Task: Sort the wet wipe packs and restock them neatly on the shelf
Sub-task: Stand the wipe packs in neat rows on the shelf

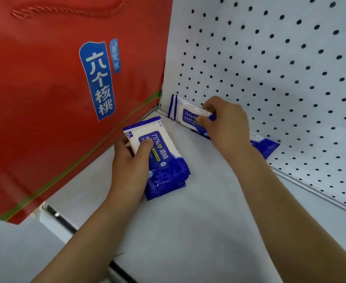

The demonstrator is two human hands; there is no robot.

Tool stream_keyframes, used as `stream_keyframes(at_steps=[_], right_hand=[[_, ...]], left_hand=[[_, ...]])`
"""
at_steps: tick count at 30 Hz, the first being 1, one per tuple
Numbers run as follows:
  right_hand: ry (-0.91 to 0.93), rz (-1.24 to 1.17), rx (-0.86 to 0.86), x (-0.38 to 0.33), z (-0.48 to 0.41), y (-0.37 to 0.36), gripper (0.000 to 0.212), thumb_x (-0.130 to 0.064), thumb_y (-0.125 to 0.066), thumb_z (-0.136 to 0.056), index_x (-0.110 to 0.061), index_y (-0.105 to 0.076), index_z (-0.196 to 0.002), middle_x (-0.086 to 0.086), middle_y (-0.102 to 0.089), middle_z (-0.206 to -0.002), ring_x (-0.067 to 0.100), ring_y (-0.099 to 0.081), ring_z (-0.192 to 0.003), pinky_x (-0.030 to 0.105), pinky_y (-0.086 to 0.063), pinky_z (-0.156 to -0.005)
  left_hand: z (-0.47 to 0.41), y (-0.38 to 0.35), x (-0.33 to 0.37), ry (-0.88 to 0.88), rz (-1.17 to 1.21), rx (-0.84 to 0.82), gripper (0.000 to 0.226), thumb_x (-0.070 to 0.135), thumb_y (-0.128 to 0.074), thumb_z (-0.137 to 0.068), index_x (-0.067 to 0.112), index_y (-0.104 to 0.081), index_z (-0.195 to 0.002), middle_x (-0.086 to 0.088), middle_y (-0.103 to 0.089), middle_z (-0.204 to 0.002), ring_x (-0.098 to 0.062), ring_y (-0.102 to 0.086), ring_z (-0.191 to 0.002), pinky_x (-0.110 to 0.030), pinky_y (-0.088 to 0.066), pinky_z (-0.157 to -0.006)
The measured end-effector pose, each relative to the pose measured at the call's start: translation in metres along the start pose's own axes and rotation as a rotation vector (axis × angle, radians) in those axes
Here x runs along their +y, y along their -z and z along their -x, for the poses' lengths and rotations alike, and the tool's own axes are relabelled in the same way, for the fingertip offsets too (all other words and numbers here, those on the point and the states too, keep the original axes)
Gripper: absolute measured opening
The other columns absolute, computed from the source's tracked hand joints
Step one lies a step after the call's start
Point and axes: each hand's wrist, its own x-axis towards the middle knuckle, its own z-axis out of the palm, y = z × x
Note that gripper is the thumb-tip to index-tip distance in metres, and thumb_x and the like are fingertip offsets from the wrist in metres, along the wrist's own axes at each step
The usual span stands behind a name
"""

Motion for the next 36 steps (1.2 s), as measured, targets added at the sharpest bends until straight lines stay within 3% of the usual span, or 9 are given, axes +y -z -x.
stream_keyframes(at_steps=[6,11,15,17,20,23,28,33,36], right_hand=[[0.201,0.178,0.196,0.004,-0.014,-0.031,0.023,-0.018,-0.080,-0.079,-0.004,-0.070,-0.093,0.013,-0.062,-0.096,0.032,-0.055,-0.096,0.043,-0.048,-0.071],[0.175,0.293,0.216,0.006,-0.016,-0.041,0.037,-0.029,-0.082,-0.080,-0.005,-0.068,-0.104,0.014,-0.062,-0.105,0.032,-0.056,-0.103,0.042,-0.044,-0.083],[0.110,0.093,0.240,-0.005,-0.002,-0.023,0.037,-0.040,-0.072,-0.089,-0.014,-0.064,-0.116,0.006,-0.063,-0.114,0.023,-0.054,-0.111,0.037,-0.046,-0.090],[0.041,-0.107,0.138,-0.017,0.015,-0.006,0.026,-0.044,-0.062,-0.096,-0.019,-0.066,-0.104,-0.003,-0.067,-0.102,0.011,-0.059,-0.098,0.028,-0.049,-0.083],[-0.142,-0.391,-0.276,-0.033,0.043,0.016,0.035,-0.055,-0.057,-0.094,-0.023,-0.069,-0.094,-0.013,-0.069,-0.088,0.002,-0.064,-0.081,0.018,-0.048,-0.070],[-0.236,-0.483,-0.433,-0.034,0.063,0.025,0.041,-0.063,-0.066,-0.081,-0.027,-0.066,-0.099,-0.013,-0.070,-0.088,0.001,-0.067,-0.081,0.015,-0.054,-0.063],[-0.322,-0.568,-0.348,-0.008,0.076,0.040,0.023,-0.039,-0.079,-0.083,-0.023,-0.065,-0.095,-0.006,-0.074,-0.084,-0.001,-0.070,-0.075,0.013,-0.054,-0.056],[-0.333,-0.555,-0.175,0.022,0.068,0.064,0.019,-0.034,-0.076,-0.087,-0.022,-0.066,-0.096,-0.004,-0.074,-0.090,0.010,-0.073,-0.084,0.029,-0.061,-0.067],[-0.221,-0.321,0.022,0.041,0.060,0.074,0.014,-0.033,-0.074,-0.089,-0.026,-0.063,-0.094,-0.017,-0.067,-0.088,-0.006,-0.063,-0.084,0.006,-0.047,-0.066]], left_hand=[[-0.007,0.003,0.006,0.029,0.024,0.066,0.039,0.044,-0.067,-0.096,0.039,-0.047,-0.129,0.014,-0.064,-0.115,-0.013,-0.070,-0.101,-0.034,-0.061,-0.075],[-0.009,0.001,0.004,0.026,-0.046,0.057,0.042,0.045,-0.067,-0.095,0.037,-0.045,-0.130,0.015,-0.063,-0.113,-0.011,-0.069,-0.098,-0.027,-0.058,-0.065],[-0.008,0.001,0.008,0.047,-0.060,0.063,0.044,0.045,-0.068,-0.094,0.035,-0.046,-0.132,0.014,-0.063,-0.112,-0.011,-0.068,-0.098,-0.030,-0.059,-0.068],[-0.007,0.000,0.008,0.051,-0.064,0.073,0.052,0.046,-0.068,-0.094,0.035,-0.045,-0.139,0.010,-0.062,-0.126,-0.015,-0.067,-0.108,-0.039,-0.062,-0.082],[-0.003,-0.008,0.007,0.030,-0.128,0.040,0.060,0.050,-0.065,-0.095,0.037,-0.038,-0.147,0.008,-0.058,-0.138,-0.019,-0.065,-0.117,-0.046,-0.060,-0.093],[0.005,-0.021,0.004,0.043,-0.132,-0.045,0.052,0.050,-0.063,-0.096,0.036,-0.041,-0.141,0.007,-0.065,-0.121,-0.016,-0.070,-0.102,-0.036,-0.061,-0.075],[0.015,-0.042,-0.004,0.082,-0.144,-0.129,0.040,0.060,-0.048,-0.099,0.038,-0.042,-0.132,0.008,-0.065,-0.110,-0.016,-0.069,-0.097,-0.037,-0.060,-0.073],[0.018,-0.043,-0.010,0.086,-0.173,-0.128,0.037,0.045,-0.059,-0.100,0.039,-0.043,-0.134,0.013,-0.064,-0.111,-0.011,-0.068,-0.097,-0.035,-0.060,-0.074],[0.017,-0.040,-0.012,0.073,-0.181,-0.093,0.038,0.038,-0.061,-0.101,0.042,-0.044,-0.134,0.012,-0.064,-0.120,-0.015,-0.069,-0.104,-0.044,-0.061,-0.087]])
